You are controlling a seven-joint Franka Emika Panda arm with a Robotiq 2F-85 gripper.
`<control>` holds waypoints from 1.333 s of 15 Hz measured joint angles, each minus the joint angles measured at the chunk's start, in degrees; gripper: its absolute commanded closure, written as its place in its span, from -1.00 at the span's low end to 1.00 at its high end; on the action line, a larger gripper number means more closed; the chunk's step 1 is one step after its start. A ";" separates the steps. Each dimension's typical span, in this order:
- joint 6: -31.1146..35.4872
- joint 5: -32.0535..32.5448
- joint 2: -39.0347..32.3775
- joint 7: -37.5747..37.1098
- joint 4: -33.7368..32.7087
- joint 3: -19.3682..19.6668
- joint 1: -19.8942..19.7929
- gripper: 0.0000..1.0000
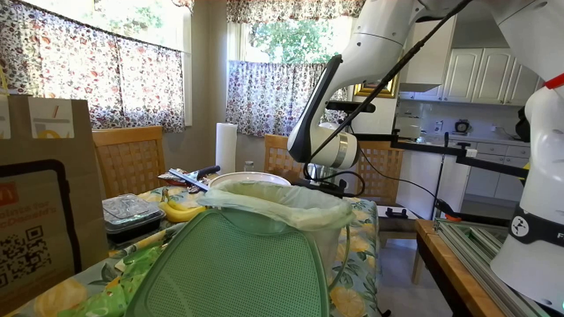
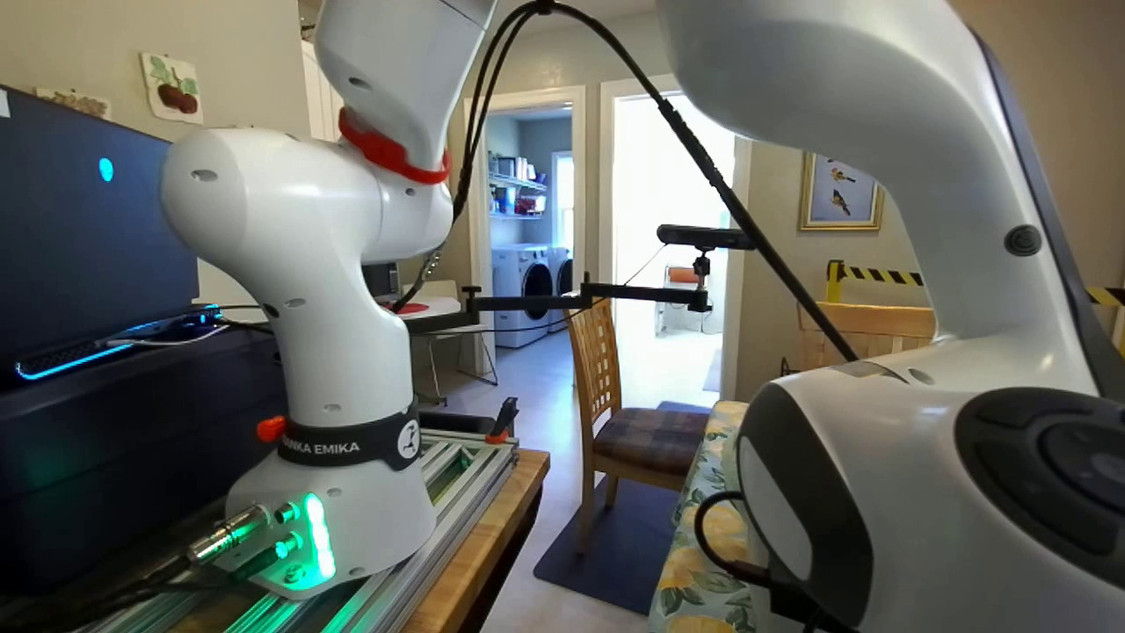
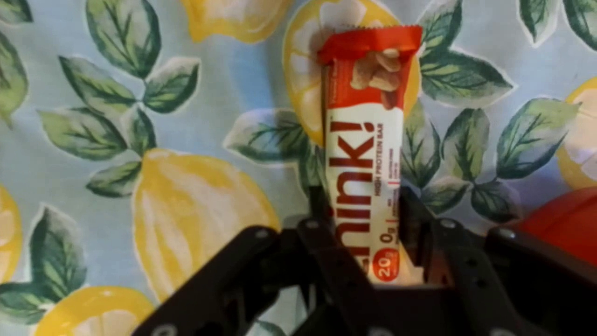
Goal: Move the bin forwards then tilt the red lid over the bin to put the box in the lid into the bin.
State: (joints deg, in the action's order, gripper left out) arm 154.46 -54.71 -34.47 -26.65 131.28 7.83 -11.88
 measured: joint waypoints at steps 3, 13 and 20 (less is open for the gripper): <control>0.34 0.01 0.00 0.00 0.00 0.12 0.49 -0.34; 0.62 0.03 -0.04 0.00 -0.04 0.23 1.55 0.36; 0.94 0.03 0.22 0.00 -0.02 0.31 1.55 0.72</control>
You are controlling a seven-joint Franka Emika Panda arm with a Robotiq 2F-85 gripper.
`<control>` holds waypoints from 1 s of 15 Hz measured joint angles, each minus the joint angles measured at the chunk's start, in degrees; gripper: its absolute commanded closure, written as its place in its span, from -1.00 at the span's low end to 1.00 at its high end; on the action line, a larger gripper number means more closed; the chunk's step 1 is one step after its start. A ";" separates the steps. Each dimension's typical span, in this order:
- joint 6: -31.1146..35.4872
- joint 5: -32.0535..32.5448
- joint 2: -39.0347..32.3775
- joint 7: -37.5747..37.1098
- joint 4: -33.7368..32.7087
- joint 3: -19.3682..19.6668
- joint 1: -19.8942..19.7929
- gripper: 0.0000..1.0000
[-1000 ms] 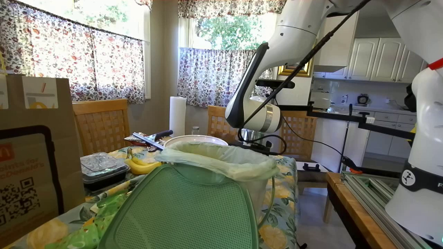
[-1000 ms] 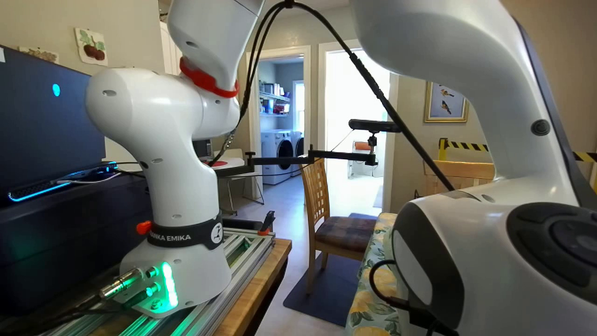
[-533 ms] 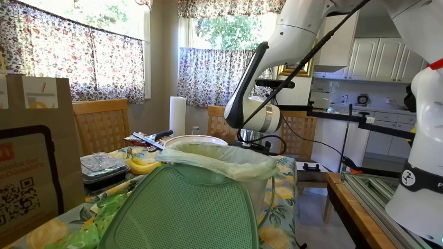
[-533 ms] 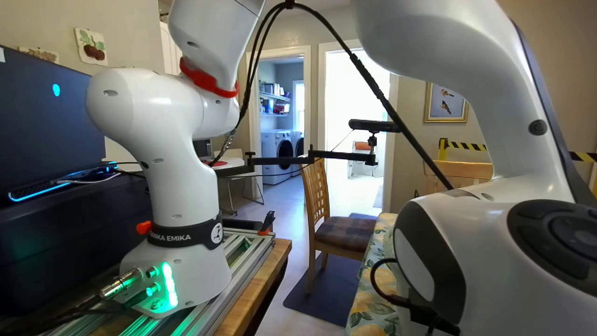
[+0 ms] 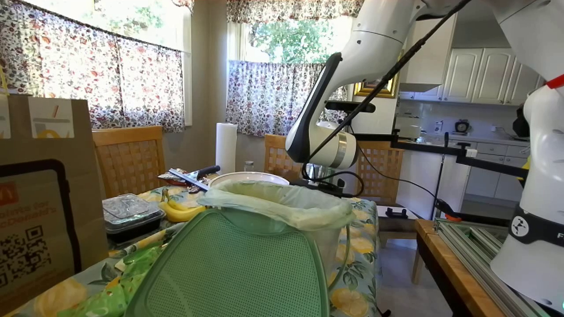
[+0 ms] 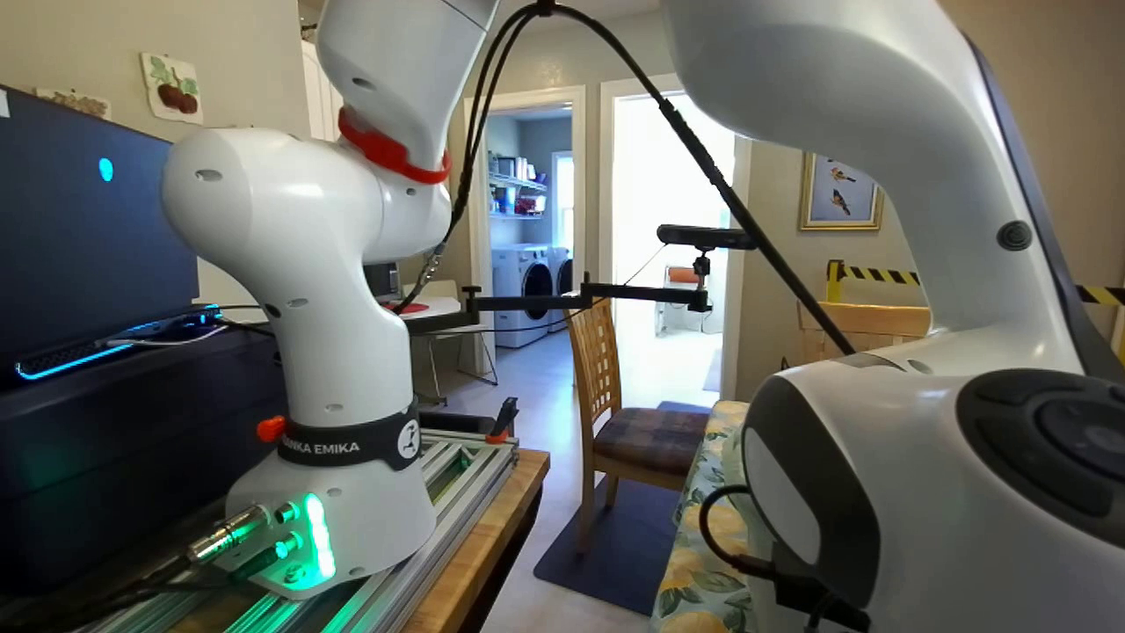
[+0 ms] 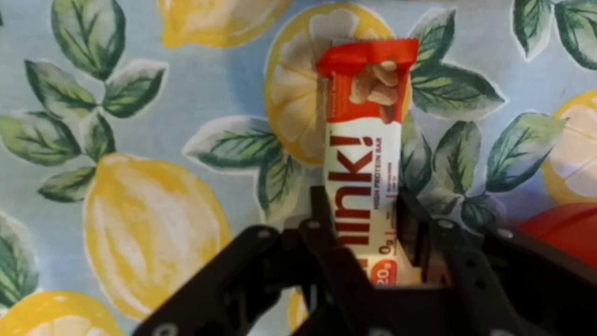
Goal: Move the bin forwards then tilt the red lid over the bin to put the box in the lid into the bin.
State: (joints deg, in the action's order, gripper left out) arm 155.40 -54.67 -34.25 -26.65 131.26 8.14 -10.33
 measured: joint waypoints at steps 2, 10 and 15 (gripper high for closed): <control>0.02 0.00 0.61 -0.03 0.26 0.49 -0.02 0.72; 0.02 0.26 6.66 0.02 4.82 2.17 0.05 0.72; 2.35 0.49 12.57 0.02 9.05 3.07 0.78 0.72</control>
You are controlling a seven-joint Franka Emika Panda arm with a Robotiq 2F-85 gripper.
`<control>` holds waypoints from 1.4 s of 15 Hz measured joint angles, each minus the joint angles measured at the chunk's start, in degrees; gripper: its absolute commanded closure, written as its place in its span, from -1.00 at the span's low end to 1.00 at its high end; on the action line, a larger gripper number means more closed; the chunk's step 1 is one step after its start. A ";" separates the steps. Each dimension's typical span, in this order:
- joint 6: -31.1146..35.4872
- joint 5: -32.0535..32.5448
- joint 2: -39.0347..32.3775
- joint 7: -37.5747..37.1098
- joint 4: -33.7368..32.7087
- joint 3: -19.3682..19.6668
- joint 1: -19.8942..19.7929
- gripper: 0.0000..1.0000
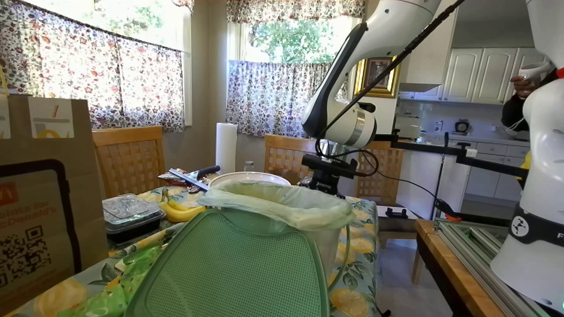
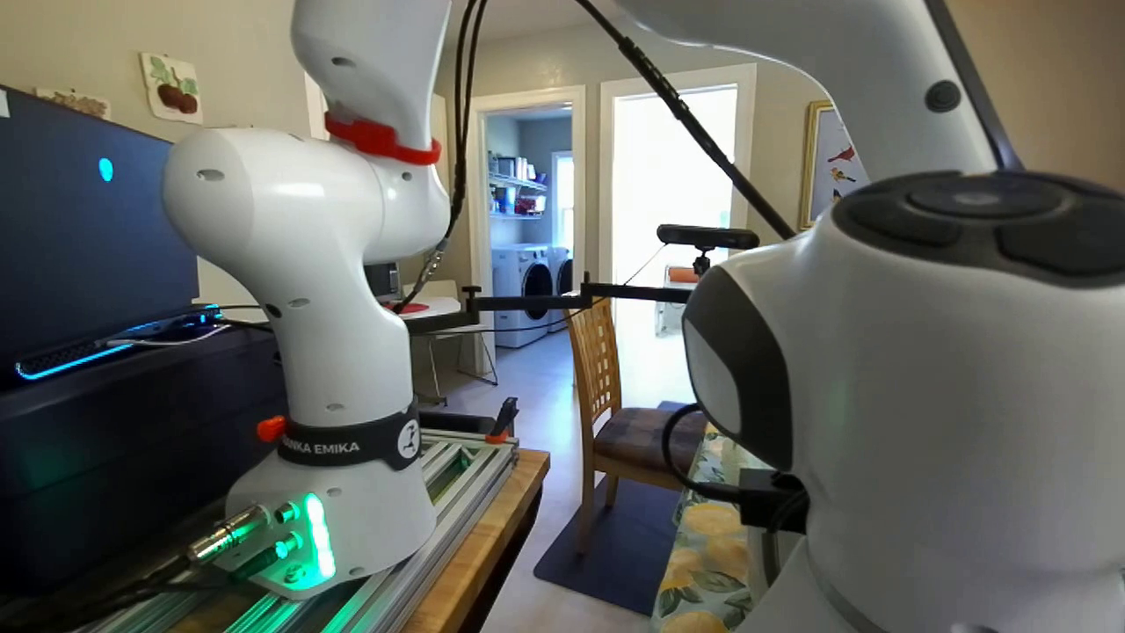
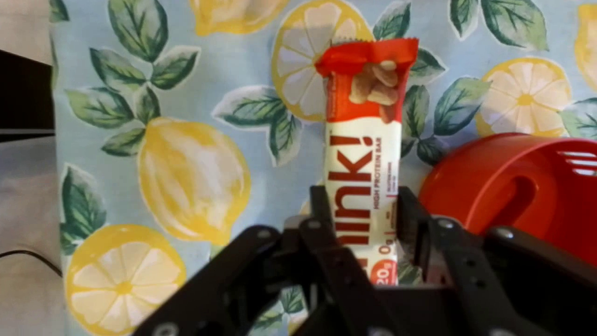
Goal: Move the bin forwards then tilt the red lid over the bin to put the box in the lid into the bin.
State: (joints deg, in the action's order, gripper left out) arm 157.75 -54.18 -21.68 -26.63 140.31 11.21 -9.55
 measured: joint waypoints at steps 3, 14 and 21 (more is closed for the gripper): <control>1.59 0.18 3.67 -0.03 1.60 1.17 0.01 0.72; 3.46 -1.61 7.30 -0.16 -3.20 1.16 -0.27 0.72; 3.41 -2.61 2.05 -0.21 -8.65 -0.19 -0.27 0.72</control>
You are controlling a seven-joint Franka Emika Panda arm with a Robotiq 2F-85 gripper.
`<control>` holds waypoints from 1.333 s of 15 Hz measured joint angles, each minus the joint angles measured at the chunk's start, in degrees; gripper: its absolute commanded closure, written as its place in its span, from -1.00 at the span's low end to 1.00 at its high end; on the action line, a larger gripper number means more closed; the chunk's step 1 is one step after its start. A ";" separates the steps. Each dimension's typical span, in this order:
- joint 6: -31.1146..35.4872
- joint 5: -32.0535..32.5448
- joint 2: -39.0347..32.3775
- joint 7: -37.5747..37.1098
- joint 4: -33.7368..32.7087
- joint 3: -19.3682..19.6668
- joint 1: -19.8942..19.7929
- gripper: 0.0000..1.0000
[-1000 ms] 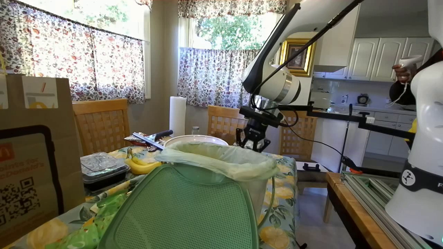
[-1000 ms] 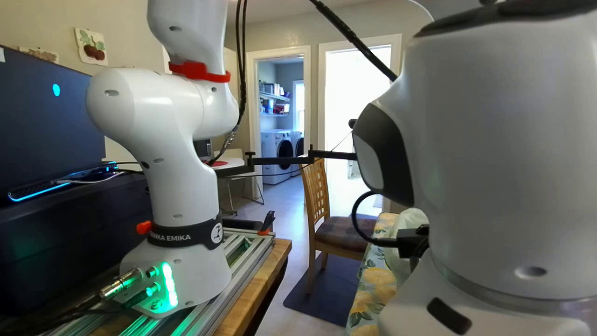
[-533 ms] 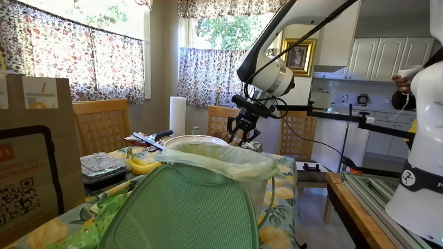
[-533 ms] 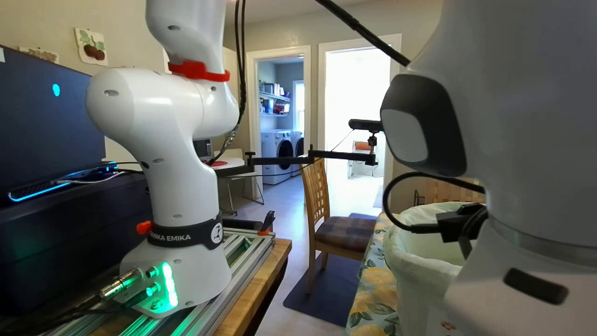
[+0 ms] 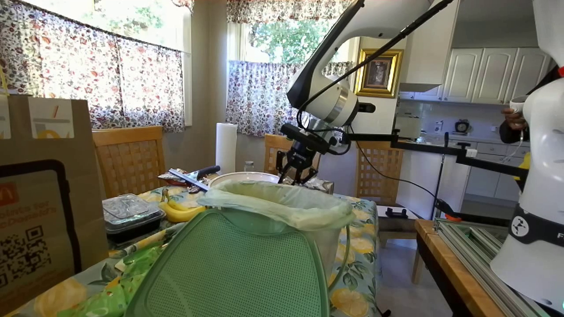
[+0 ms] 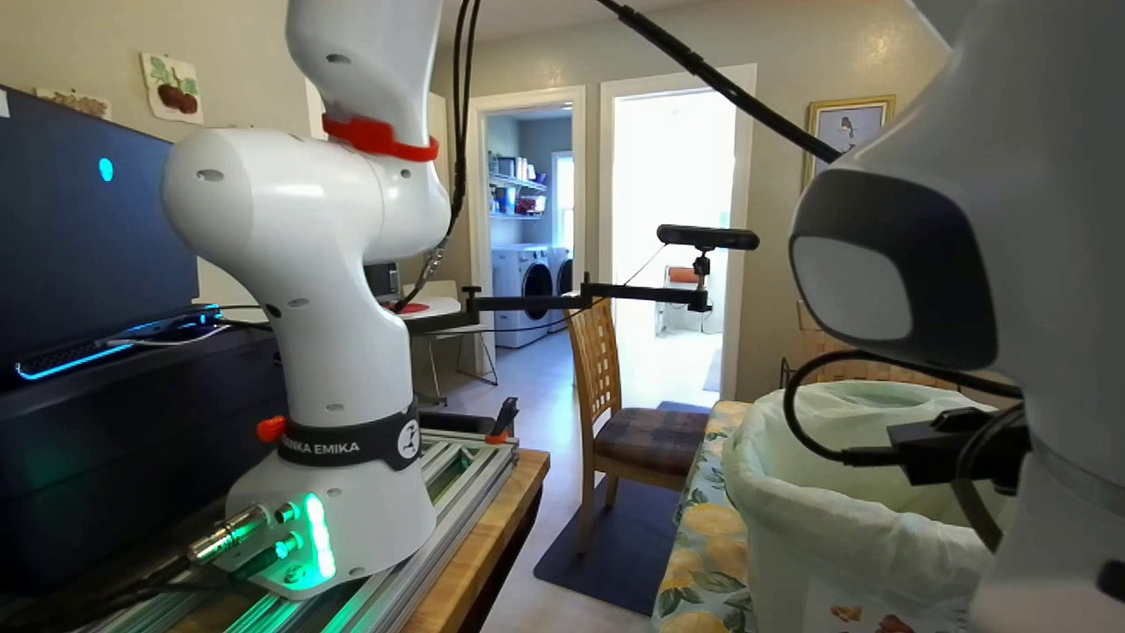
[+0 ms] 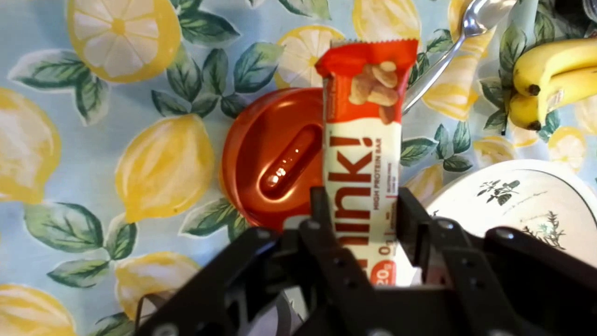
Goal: Move the bin forwards then tilt the red lid over the bin to put the box in the lid into the bin.
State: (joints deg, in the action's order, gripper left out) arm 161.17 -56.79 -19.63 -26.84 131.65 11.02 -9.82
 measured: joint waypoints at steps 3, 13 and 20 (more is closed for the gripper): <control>-0.03 0.21 -3.23 -0.08 -1.87 0.04 0.00 0.72; -1.96 1.83 -8.70 -3.84 -4.92 0.55 0.47 -1.00; -7.58 11.31 -9.68 -13.76 -3.99 3.38 2.59 -1.00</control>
State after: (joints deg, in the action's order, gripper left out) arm 153.59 -45.48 -29.30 -40.60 127.66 14.40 -7.23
